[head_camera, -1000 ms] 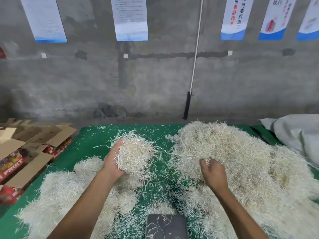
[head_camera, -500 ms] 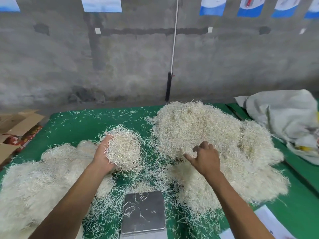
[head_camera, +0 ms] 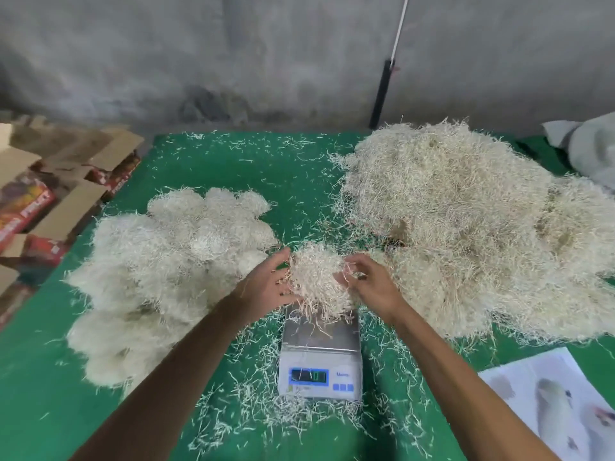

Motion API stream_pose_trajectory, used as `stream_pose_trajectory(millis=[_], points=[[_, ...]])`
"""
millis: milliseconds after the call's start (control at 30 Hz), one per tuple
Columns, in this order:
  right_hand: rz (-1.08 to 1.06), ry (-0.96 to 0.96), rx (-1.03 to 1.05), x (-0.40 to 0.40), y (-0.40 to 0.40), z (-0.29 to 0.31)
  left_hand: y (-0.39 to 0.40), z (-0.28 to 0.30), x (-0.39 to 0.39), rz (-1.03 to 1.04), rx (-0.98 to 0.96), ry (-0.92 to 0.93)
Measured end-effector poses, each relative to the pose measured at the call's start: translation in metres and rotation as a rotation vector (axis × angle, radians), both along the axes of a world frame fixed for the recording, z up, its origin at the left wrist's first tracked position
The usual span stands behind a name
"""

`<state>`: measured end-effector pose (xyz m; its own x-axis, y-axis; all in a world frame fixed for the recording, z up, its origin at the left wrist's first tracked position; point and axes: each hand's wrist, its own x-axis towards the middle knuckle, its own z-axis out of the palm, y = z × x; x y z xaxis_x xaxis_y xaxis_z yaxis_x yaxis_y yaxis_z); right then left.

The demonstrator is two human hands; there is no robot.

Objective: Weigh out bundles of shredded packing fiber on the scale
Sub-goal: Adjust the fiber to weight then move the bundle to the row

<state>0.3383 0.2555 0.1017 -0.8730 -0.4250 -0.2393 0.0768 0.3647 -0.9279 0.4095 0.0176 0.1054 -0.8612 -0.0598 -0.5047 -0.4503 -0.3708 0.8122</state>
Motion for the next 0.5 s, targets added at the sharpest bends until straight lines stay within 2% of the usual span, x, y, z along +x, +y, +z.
stream_pose_trajectory(millis=[100,167,233,300,400,500], points=[[-0.027,0.004,0.061,0.007,0.005,-0.029,-0.011,-0.026,0.02,-0.105,-0.004,-0.023],[0.051,-0.046,0.117,0.013,0.01,-0.046,-0.016,-0.046,0.036,-0.112,-0.065,-0.035],[0.18,-0.056,0.262,0.018,0.016,-0.065,-0.014,-0.054,0.045,-0.171,-0.123,-0.043],[0.219,-0.075,0.292,0.019,0.022,-0.081,-0.015,-0.068,0.049,-0.229,-0.219,-0.033],[0.124,-0.013,0.265,0.02,0.025,-0.088,-0.014,-0.075,0.054,-0.259,-0.309,0.017],[0.028,0.115,0.264,0.02,0.023,-0.078,-0.009,-0.067,0.052,-0.184,-0.417,0.062]])
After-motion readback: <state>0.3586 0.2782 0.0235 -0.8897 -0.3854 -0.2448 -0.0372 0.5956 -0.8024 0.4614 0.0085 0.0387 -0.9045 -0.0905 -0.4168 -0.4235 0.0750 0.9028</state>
